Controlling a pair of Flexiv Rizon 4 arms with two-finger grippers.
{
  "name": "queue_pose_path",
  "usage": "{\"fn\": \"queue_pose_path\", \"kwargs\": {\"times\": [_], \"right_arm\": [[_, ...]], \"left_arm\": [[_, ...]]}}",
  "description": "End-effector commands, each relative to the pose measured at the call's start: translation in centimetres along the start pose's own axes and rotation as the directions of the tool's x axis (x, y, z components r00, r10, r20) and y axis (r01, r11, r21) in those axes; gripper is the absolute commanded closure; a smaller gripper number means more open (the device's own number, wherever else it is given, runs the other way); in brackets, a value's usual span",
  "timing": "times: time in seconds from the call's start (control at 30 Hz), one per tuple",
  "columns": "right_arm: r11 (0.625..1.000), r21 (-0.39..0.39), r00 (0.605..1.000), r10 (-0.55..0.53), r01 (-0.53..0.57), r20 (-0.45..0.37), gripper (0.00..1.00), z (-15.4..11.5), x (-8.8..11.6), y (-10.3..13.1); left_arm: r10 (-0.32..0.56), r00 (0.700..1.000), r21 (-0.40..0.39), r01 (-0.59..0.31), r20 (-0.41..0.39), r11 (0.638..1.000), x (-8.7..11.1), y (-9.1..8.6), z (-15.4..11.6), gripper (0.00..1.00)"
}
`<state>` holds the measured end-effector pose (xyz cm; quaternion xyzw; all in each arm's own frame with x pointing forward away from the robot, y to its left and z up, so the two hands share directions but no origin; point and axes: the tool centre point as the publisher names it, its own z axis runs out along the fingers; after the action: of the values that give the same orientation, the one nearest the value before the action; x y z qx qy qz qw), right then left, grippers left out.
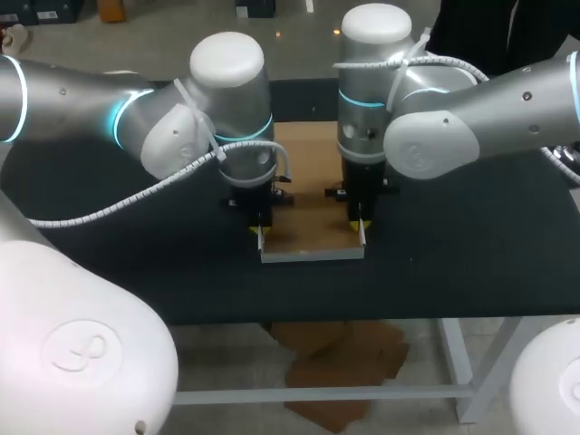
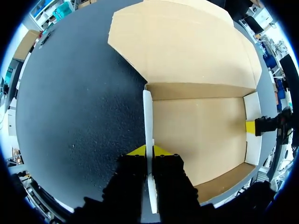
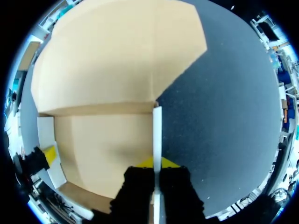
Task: Assemble the packaging by folding the flat box into shape, placing the metal phone stand inside, and closing the box properly
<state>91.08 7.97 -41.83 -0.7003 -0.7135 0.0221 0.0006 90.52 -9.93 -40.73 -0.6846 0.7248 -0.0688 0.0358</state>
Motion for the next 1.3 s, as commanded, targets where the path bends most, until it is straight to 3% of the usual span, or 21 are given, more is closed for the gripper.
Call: {"fn": "queue_pose_path", "kwargs": {"times": [0.03, 0.07, 0.1, 0.5, 0.63, 0.73, 1.23, 1.3], "right_arm": [[0.996, -0.073, 0.998, -0.047, 0.049, 0.029, 0.51, -1.7, 0.0, -0.5], [0.994, -0.091, 0.997, -0.063, 0.066, 0.035, 0.08, -2.0, -0.1, -0.7], [0.991, -0.109, 0.996, -0.074, 0.078, 0.042, 0.0, -2.4, -0.2, -0.8], [0.926, -0.288, 0.968, -0.251, 0.244, 0.01, 0.0, -5.8, -2.9, -2.7], [0.861, -0.381, 0.927, -0.373, 0.336, -0.026, 0.0, -7.0, -4.4, -3.7], [0.749, -0.5, 0.845, -0.531, 0.434, -0.06, 0.0, -8.5, -5.7, -5.1], [0.749, -0.5, 0.845, -0.531, 0.434, -0.06, 0.0, -8.5, -5.7, -5.1], [0.667, -0.543, 0.753, -0.652, 0.511, -0.091, 0.0, -8.9, -5.8, -5.5]], "left_arm": [[0.001, 0.989, 0.004, -0.002, 0.151, 1.0, 0.3, 0.1, 0.9, 1.0], [0.002, 0.989, 0.004, -0.003, 0.15, 1.0, 0.3, 0.1, 0.8, 1.0], [0.003, 0.989, 0.005, -0.004, 0.15, 1.0, 0.3, 0.1, 0.8, 1.0], [0.003, 0.99, 0.018, -0.006, 0.144, 1.0, 0.2, 0.2, 0.5, 1.0], [0.005, 0.989, 0.021, -0.008, 0.145, 1.0, 0.2, 0.2, 0.5, 1.0], [0.006, 0.99, 0.021, -0.009, 0.144, 1.0, 0.2, 0.3, 0.4, 1.0], [-0.003, 0.992, 0.024, 0.0, 0.125, 1.0, 0.1, 0.2, 0.2, 1.0], [-0.003, 0.992, 0.026, -0.001, 0.123, 1.0, 0.1, 0.1, 0.1, 1.0]]}}
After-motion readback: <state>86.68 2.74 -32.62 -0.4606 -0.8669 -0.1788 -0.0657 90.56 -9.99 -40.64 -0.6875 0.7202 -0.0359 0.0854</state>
